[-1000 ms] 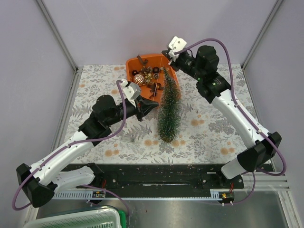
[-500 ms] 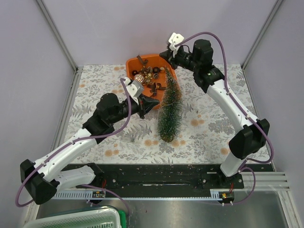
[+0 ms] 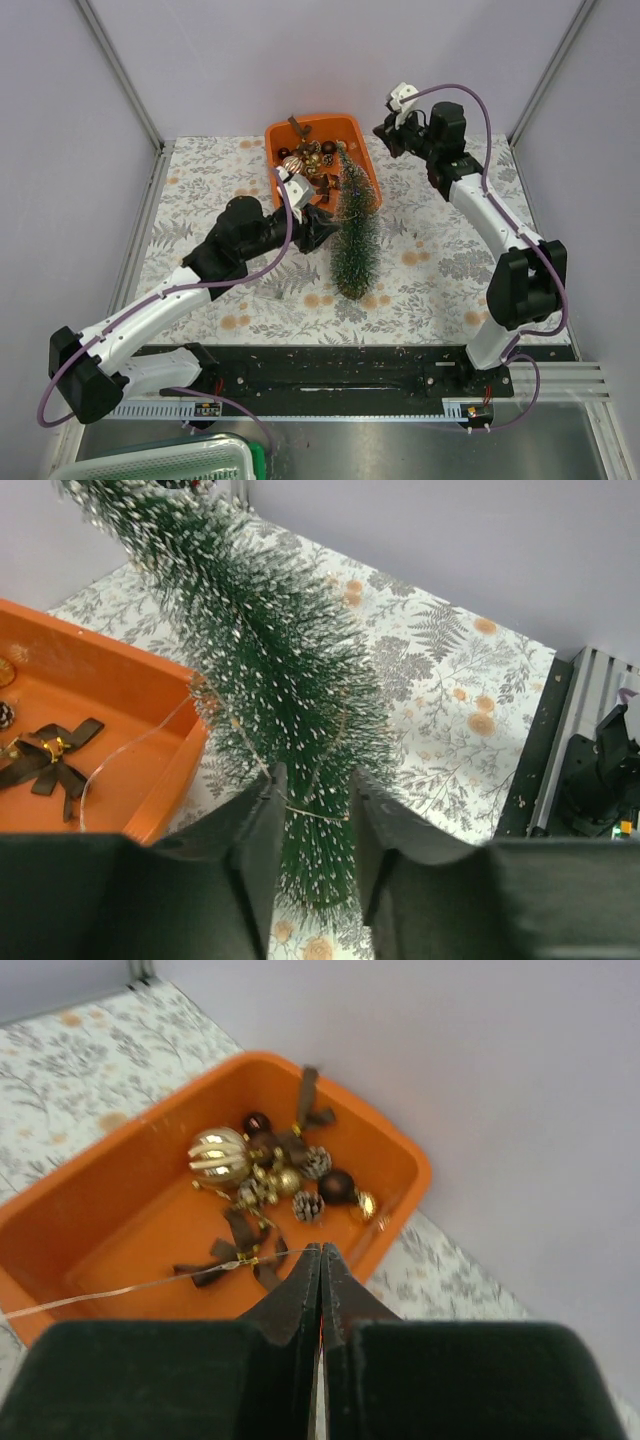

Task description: Decorate the small christmas tree

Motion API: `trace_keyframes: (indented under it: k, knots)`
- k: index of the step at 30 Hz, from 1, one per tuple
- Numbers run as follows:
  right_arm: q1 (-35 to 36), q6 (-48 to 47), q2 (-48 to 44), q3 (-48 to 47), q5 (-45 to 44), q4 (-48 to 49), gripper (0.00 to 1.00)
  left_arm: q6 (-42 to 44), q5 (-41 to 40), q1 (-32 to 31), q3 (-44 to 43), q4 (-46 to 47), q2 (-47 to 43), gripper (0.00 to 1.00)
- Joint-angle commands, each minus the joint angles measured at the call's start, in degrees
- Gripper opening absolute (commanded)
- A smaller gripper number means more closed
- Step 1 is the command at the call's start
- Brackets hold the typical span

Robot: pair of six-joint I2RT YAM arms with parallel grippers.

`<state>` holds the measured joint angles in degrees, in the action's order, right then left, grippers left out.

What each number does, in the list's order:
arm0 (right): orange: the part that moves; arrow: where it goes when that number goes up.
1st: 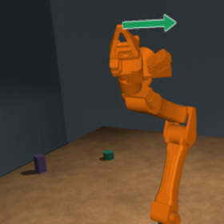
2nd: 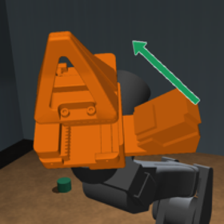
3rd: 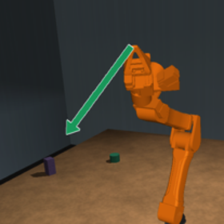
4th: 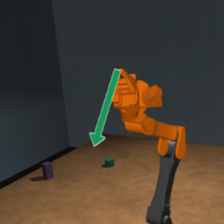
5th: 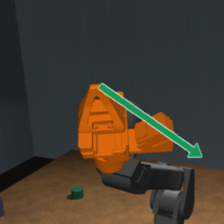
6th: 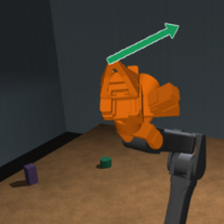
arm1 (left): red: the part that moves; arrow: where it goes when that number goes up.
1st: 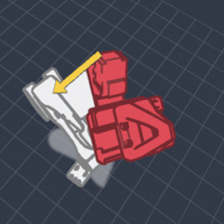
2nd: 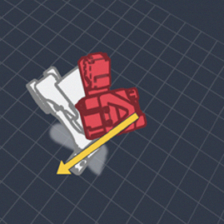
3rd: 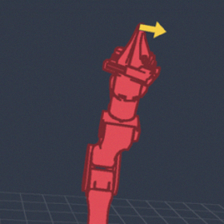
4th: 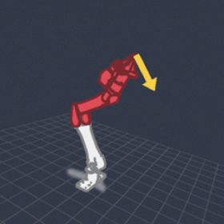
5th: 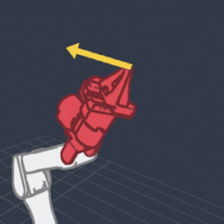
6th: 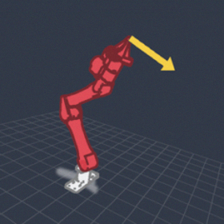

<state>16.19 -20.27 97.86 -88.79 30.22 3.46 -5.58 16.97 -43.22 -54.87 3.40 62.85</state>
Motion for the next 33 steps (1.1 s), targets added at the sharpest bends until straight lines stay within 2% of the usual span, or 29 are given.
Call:
trace_keyframes:
  k: [1, 4, 6, 11, 22, 28, 33]
  knots:
    - [-2.38, 2.43, -5.13, 6.77, -9.72, 6.03, 0.0, 2.77, -2.29, -0.46, 0.2, -0.23, -1.41, 0.49]
    - [-3.7, 4.27, -8.64, 12.48, -12.63, 6.38, 0.0, 3.39, -2.73, -0.37, 0.29, -0.32, -2.11, 0.63]
    - [-3.88, 4.54, -10.84, 15.13, -14.65, 5.94, 0.0, 3.56, -2.56, -0.2, 0.64, -0.32, -2.73, 0.83]
    - [-3.97, 7.43, -17.34, 20.41, -16.94, 4.18, 0.0, 3.65, -0.71, 2.0, 0.64, -1.2, -4.92, 0.99]
    - [-3.88, 17.62, -32.37, 32.18, -21.25, 1.9, 0.0, 3.39, 3.68, 5.25, 5.82, -4.89, -9.85, 0.99]
    - [-3.88, 26.06, -40.9, 36.93, -21.52, 0.66, 0.0, 3.47, 7.37, 3.77, 6.1, -3.66, -7.84, 0.99]
    - [-3.88, 29.15, -47.93, 40.54, -22.56, -1.79, 0.0, 5.23, 6.59, 2.27, 2.76, -3.66, -4.49, 0.99]
